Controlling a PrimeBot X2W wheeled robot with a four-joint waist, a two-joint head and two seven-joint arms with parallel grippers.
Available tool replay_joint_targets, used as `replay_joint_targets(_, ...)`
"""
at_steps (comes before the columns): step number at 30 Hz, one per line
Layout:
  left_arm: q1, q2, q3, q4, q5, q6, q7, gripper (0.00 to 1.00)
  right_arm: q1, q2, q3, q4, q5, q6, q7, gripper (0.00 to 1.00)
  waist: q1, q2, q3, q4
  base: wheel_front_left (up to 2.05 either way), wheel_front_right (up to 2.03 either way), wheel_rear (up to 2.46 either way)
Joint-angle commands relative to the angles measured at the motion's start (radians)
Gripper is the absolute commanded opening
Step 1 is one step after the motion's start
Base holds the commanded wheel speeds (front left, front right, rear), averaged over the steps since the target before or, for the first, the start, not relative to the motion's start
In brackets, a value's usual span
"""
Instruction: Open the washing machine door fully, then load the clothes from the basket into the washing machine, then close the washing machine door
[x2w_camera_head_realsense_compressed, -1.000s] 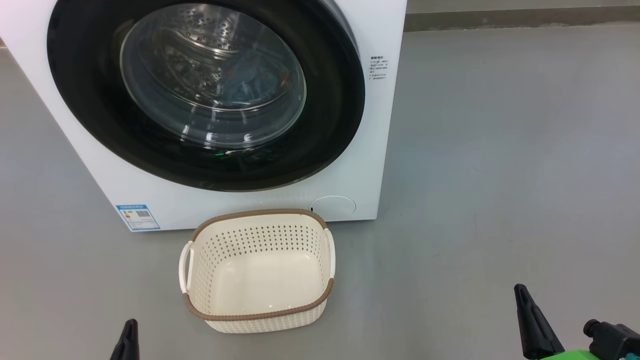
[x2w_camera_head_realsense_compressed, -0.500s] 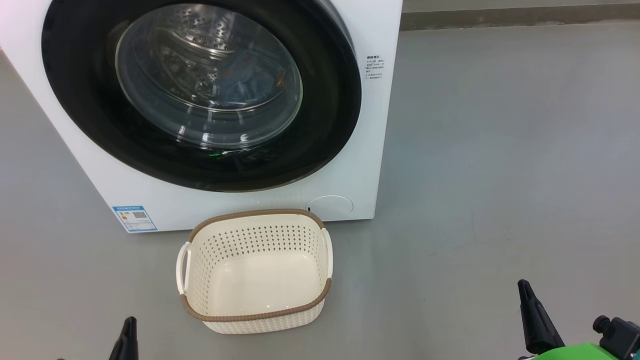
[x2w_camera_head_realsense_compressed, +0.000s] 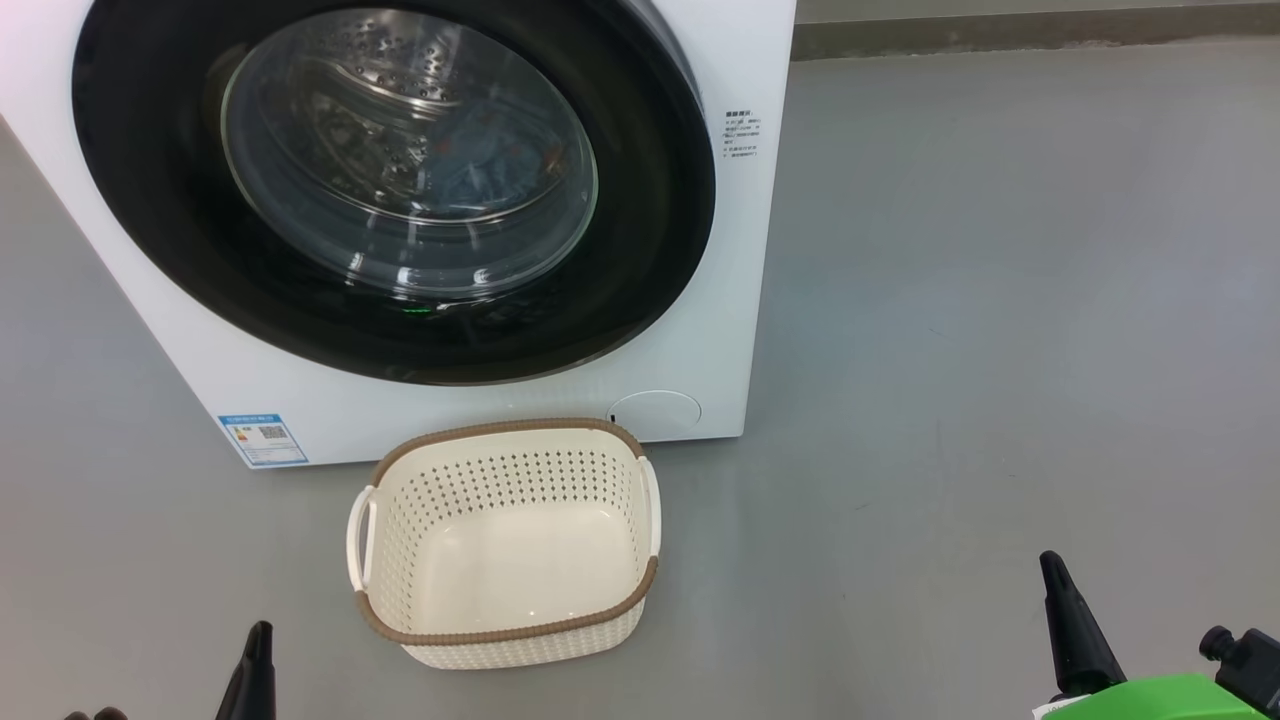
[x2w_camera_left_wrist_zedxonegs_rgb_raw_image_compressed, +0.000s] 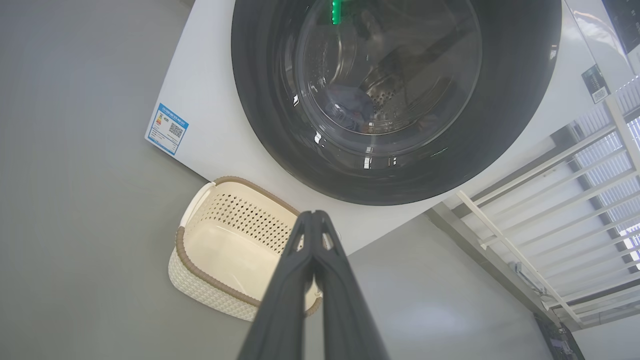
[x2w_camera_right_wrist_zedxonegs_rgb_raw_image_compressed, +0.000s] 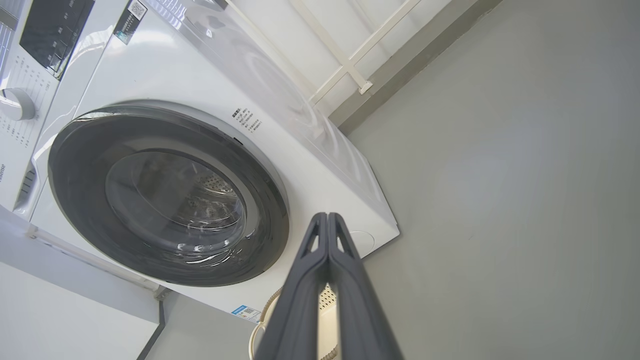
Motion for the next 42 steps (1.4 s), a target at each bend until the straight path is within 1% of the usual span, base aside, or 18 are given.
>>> replay_joint_targets(1,-0.05,0.011,0.023,-0.016,-0.026,-0.002,0.004,0.0,-0.04,-0.012,0.009,-0.019,0.029,-0.003,0.006,0.0,-0.0001,-0.0001,0.0,-0.001,0.0,0.0,0.0)
replay_joint_targets(42,-0.132,-0.018,0.061,0.037,-0.438,-0.002,0.122,0.0,-0.102,-0.016,0.0,0.024,0.483,-0.005,0.125,0.0,-0.0001,-0.0001,0.004,-0.025,0.0,0.0,0.0)
